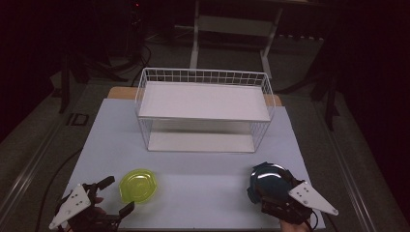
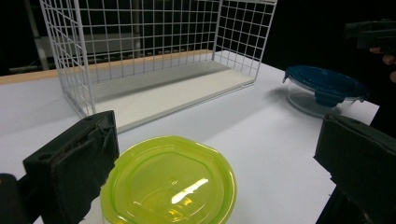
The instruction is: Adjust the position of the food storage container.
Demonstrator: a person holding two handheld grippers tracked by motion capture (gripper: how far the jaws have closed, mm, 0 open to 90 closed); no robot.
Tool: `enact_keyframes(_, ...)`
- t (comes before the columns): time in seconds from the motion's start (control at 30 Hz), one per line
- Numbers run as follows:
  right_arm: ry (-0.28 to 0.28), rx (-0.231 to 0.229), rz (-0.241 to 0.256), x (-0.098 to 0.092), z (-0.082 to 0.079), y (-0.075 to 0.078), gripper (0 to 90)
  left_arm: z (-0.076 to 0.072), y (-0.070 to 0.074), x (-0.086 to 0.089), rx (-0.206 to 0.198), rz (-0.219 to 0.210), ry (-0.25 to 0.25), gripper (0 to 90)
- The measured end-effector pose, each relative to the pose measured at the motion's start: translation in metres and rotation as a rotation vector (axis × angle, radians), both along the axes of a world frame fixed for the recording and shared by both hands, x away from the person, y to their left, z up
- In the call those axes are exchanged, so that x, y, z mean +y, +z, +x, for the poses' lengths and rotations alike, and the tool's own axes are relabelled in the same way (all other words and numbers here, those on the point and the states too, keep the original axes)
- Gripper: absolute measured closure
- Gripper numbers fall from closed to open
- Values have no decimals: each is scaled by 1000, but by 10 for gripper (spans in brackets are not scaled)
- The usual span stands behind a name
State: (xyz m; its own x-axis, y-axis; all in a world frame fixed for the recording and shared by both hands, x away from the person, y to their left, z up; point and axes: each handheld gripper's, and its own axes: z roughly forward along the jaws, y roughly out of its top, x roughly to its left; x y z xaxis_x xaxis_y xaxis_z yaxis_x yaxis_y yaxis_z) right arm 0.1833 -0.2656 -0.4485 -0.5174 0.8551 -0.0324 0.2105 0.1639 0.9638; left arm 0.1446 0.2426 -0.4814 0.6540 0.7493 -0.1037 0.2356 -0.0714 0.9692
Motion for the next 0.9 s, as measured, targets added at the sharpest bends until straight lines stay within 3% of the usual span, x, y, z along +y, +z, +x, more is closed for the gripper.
enact_keyframes(0.27, 5, -9, 6, 1, -5, 6, 111, -1, 1, 0, -4, -3, 4, 0)
enact_keyframes(0.6, 28, -29, 18, 2, -9, 29, 111, -1, 1, 1, -7, -8, 2, 0)
enact_keyframes(0.9, 54, 14, 39, -7, 2, 47, 112, -1, 2, 1, -10, -12, -3, 0)
